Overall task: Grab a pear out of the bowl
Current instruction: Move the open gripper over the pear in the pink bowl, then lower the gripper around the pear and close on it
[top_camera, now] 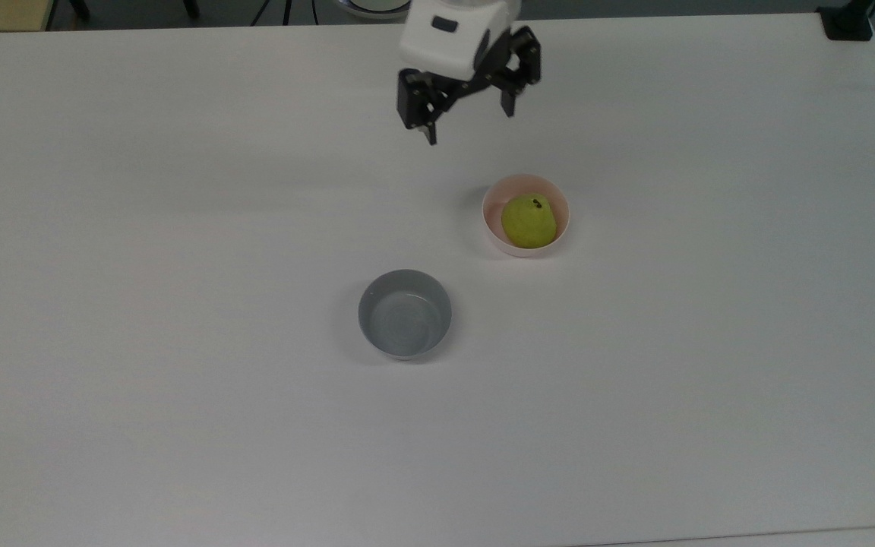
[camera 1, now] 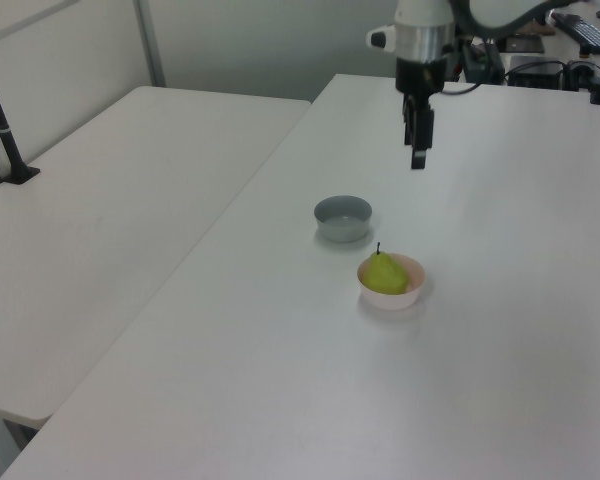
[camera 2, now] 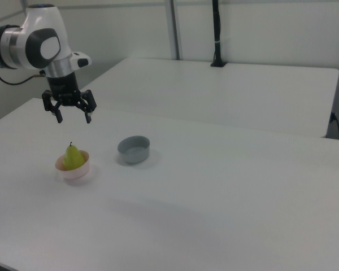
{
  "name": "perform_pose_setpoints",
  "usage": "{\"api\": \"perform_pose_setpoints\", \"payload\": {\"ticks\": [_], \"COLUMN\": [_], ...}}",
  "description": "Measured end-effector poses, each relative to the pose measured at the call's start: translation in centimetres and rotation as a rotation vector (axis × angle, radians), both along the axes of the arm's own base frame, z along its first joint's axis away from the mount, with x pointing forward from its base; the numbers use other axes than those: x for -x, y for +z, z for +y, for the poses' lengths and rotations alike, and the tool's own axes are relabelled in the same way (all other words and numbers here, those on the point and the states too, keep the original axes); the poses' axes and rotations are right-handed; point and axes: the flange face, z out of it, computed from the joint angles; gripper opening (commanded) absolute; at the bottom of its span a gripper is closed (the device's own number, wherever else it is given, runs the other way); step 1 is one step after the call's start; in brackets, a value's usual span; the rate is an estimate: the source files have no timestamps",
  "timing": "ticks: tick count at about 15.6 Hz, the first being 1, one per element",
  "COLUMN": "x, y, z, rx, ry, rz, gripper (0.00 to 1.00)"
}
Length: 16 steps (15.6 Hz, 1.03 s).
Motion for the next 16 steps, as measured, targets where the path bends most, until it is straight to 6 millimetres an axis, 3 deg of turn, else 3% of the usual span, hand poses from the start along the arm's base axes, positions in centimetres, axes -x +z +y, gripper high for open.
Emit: {"api": "perform_pose_setpoints", "payload": {"ticks": [5, 11, 16], "x": [-0.9, -1.7, -1.6], "y": [-4.9, -10.7, -13.3], "z": [4.7, 7.3, 8.9], "rx": [-0.005, 0.005, 0.007], "ry": [-0.076, -0.050, -0.024], "rz": [0.004, 0.033, 0.048], "gripper": [1.00, 1.00, 1.00]}}
